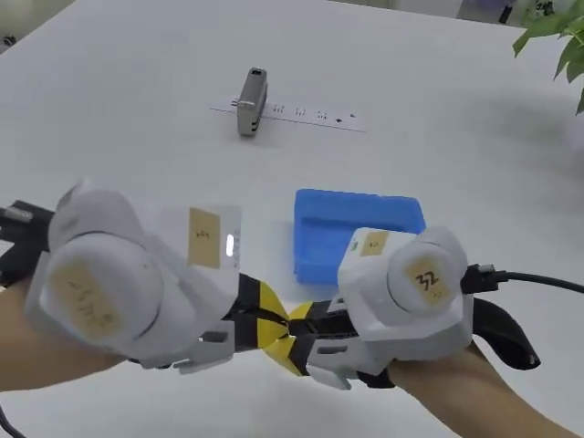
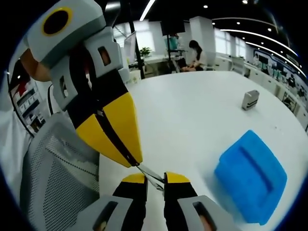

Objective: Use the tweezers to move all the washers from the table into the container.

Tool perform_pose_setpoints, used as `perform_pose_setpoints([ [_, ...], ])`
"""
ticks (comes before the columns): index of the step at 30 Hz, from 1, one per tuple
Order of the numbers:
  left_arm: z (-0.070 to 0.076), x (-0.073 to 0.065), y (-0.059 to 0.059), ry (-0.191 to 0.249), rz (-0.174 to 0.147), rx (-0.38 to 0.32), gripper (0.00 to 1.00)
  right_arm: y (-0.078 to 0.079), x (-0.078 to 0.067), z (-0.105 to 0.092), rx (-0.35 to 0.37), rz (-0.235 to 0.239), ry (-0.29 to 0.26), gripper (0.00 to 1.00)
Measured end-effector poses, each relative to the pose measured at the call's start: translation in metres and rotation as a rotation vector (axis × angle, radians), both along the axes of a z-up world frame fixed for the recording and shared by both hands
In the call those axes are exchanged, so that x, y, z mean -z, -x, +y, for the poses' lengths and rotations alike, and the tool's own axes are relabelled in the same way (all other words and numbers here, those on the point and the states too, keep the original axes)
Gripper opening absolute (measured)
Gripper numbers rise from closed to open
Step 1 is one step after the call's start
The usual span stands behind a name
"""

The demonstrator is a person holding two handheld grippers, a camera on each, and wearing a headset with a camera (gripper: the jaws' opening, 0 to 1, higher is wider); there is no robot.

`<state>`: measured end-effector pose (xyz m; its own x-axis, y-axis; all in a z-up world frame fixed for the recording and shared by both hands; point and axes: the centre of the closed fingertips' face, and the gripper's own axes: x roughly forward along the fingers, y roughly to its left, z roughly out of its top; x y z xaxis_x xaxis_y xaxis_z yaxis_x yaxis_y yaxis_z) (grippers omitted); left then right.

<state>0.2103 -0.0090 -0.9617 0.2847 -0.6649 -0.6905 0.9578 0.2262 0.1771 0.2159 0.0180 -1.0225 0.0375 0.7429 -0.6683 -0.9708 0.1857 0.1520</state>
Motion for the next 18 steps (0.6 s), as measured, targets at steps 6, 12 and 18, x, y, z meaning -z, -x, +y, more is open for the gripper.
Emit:
perform_pose_setpoints([
  [6, -0.0006, 0.0047, -0.0013, 0.002, 0.015, -0.005, 0.00, 0.0000, 0.0050, -0.0013, -0.005, -0.002, 0.015, 0.09],
  [12, -0.0030, 0.0073, -0.0029, -0.008, 0.003, 0.004, 0.00, -0.0025, 0.0086, -0.0040, -0.013, -0.026, 0.035, 0.08],
  [18, -0.0029, 0.0067, -0.0065, 0.003, 0.002, -0.016, 0.00, -0.0049, 0.0085, -0.0037, -0.011, -0.029, 0.025, 0.07],
])
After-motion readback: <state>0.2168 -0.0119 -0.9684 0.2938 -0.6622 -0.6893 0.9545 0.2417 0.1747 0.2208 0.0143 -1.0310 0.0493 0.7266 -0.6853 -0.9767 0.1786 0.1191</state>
